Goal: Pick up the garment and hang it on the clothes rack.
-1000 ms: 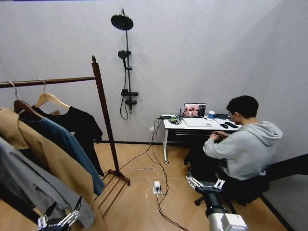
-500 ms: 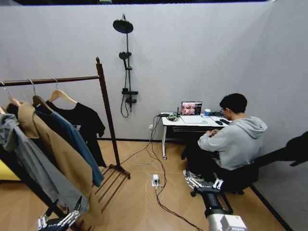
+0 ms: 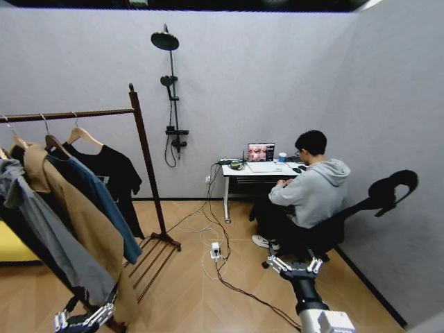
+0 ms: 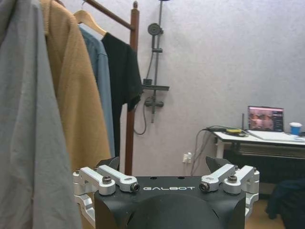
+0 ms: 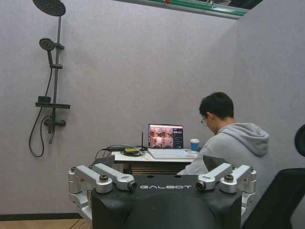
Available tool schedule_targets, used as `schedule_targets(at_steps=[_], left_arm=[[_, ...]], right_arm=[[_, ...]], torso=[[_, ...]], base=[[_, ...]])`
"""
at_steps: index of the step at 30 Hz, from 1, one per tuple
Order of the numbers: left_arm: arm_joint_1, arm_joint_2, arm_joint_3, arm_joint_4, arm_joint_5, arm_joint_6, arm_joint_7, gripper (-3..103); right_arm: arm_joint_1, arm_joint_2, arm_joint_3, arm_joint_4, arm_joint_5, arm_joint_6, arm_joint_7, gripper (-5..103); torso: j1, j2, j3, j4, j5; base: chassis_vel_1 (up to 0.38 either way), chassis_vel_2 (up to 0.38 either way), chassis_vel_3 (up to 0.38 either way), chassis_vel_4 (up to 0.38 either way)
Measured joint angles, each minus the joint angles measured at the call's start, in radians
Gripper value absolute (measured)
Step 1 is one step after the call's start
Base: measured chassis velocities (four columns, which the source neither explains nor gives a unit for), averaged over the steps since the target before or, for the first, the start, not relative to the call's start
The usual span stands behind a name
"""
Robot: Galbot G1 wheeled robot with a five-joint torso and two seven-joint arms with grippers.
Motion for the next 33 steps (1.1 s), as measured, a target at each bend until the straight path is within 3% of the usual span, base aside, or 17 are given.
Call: schedule_targets(at_steps=[33], left_arm=[[0.000,0.000,0.000,0.000,0.000,0.000,0.000,100]], right_arm=[[0.027,-0.029,-0.012,-0.081,0.007,0.045,-0.016,100]], torso=[[0.000,0.000,0.000,-0.0002,0.0002]], base=[[0.117,-0.181,-0.175,0.127]])
